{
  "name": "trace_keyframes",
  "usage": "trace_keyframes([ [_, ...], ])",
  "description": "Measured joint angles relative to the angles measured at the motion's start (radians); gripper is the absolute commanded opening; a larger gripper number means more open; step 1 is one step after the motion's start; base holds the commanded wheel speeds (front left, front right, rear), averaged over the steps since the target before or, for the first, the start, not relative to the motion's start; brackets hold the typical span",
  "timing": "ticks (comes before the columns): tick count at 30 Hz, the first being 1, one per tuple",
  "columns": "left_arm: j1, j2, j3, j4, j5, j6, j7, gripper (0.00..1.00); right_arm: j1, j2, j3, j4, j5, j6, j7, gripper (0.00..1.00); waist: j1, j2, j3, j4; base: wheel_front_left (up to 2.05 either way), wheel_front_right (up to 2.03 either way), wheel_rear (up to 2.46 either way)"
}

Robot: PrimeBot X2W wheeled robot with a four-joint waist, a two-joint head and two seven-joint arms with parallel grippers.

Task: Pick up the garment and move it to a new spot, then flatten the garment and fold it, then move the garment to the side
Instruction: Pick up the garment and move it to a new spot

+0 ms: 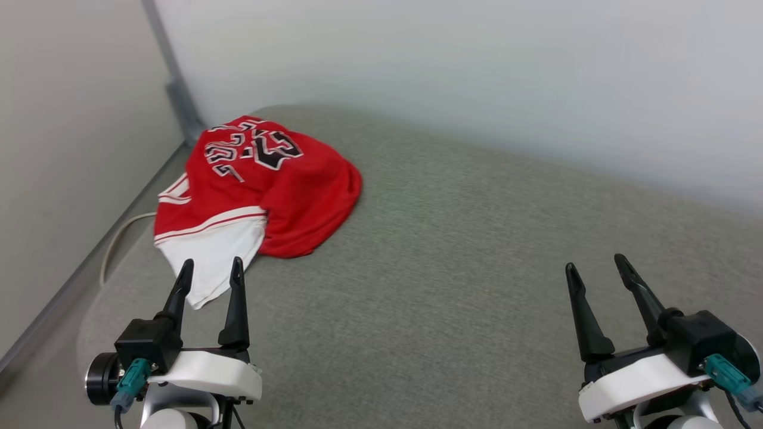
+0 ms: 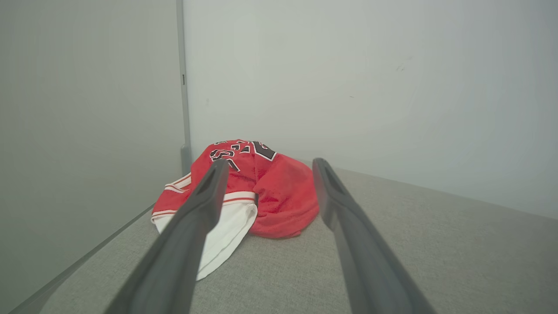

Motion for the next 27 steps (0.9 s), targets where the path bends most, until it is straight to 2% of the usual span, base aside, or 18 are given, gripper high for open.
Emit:
trace_keyframes([
  [7, 0.0, 0.001, 0.026, -0.004, 0.0, -0.004, 0.0, 1.0, -0.001, 0.0, 0.021, 0.001, 0.0, 0.0, -0.003, 1.0, 0.0, 0.0, -0.002, 0.091, 0.0, 0.0, 0.0],
  [13, 0.002, 0.001, 0.04, -0.01, 0.0, -0.01, 0.0, 1.0, -0.002, 0.0, 0.031, 0.002, 0.002, 0.0, -0.008, 1.0, 0.0, 0.0, -0.004, 0.137, 0.0, 0.0, 0.0],
  [27, -0.001, 0.0, 0.051, -0.004, 0.0, -0.013, 0.0, 1.0, -0.004, 0.0, 0.031, -0.003, -0.004, 0.0, -0.006, 1.0, 0.0, 0.0, 0.005, 0.122, 0.0, 0.0, 0.0],
])
